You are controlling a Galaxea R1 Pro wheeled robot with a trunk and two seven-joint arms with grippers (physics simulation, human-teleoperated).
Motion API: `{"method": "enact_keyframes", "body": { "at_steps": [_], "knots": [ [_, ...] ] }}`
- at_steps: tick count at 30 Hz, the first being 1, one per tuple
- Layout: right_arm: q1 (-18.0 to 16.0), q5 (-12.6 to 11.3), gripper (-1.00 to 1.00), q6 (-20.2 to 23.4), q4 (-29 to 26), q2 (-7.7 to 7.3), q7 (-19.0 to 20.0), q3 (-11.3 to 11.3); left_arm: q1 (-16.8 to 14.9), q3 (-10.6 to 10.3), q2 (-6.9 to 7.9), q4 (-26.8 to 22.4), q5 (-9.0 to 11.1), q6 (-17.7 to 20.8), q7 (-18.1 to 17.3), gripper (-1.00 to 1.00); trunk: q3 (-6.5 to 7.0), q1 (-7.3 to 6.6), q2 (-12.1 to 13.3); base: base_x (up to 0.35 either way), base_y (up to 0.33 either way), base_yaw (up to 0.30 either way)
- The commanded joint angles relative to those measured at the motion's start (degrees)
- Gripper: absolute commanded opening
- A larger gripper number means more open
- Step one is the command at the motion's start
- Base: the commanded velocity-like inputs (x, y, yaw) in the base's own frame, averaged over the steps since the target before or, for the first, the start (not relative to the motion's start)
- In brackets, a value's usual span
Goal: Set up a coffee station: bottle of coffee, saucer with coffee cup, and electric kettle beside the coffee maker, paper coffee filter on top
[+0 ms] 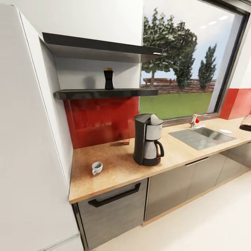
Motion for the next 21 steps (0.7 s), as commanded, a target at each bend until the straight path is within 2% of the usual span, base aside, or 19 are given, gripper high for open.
{"method": "enact_keyframes", "body": {
  "at_steps": [1,8,21],
  "knots": [
    [0.1,0.6,1.00,0.3,-0.1,0.15,0.2,-0.5,0.0,0.3,-0.01,-0.1,0.3,-0.1,0.0,1.00,0.00,0.03,0.0,0.123,-0.072,0.264],
    [0.2,0.6,1.00,0.3,-0.2,0.37,0.2,-0.5,0.0,0.3,-0.07,-0.1,0.4,-0.1,0.0,1.00,0.00,0.03,0.0,0.182,-0.125,0.226],
    [0.2,0.8,1.00,0.5,-0.2,0.04,0.4,-0.5,-0.1,0.4,-0.08,-0.1,0.7,0.0,0.0,1.00,0.00,0.03,0.0,0.201,-0.215,0.017]
  ]
}}
